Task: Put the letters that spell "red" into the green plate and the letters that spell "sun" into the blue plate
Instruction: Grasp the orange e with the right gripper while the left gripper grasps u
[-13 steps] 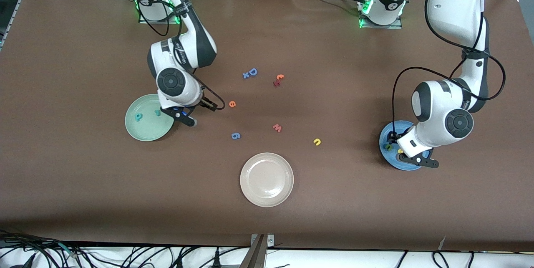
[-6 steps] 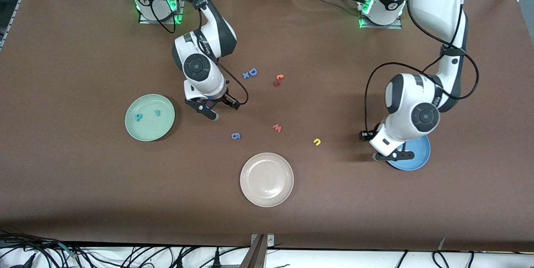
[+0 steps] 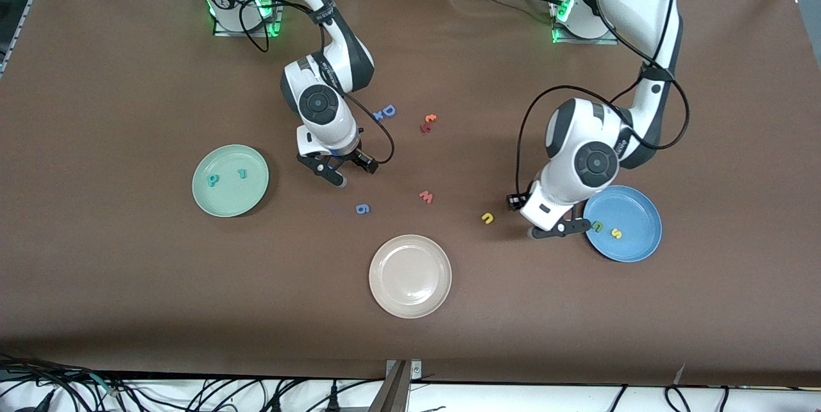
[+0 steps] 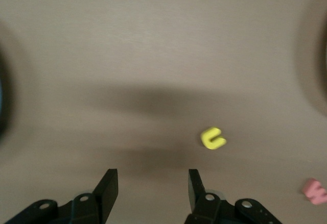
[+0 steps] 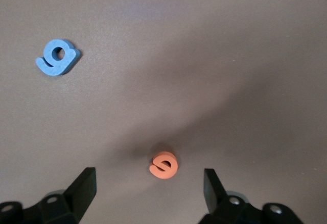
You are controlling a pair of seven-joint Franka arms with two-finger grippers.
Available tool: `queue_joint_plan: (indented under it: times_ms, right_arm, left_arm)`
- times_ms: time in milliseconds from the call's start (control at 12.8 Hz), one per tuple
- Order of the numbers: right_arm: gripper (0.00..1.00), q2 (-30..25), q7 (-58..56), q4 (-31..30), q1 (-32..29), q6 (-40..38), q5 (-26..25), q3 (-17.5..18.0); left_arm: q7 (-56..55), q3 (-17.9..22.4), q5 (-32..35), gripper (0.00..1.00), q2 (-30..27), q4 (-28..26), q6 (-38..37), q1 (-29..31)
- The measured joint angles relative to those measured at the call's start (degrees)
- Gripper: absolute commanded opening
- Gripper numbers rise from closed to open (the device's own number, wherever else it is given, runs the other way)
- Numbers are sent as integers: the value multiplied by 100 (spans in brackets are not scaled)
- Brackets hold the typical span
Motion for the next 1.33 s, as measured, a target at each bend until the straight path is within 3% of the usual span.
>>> queue_joint_plan:
  times_ms: [157, 470, 627, 862, 1097, 1333]
  right_arm:
    - [87, 94, 36, -1, 71, 105, 0, 1]
    - [65, 221, 78, -9, 107, 137, 0, -5]
    - [65, 258, 80, -37, 108, 136, 0, -5]
    - [62, 273, 80, -77, 108, 137, 0, -5]
    - [49, 272, 80, -82, 109, 137, 0, -6]
    - [23, 270, 80, -84, 110, 148, 0, -7]
  left_arm:
    - [316, -56, 1, 63, 60, 147, 0, -68]
    - [2101, -106, 1, 60, 235, 271, 20, -93]
    - [2898, -102, 1, 60, 330, 272, 137, -87]
    - [3253, -103, 1, 60, 465, 275, 530, -85]
    - [3275, -128, 1, 60, 616, 277, 924, -97]
    - [3276, -150, 1, 60, 795, 280, 1106, -151]
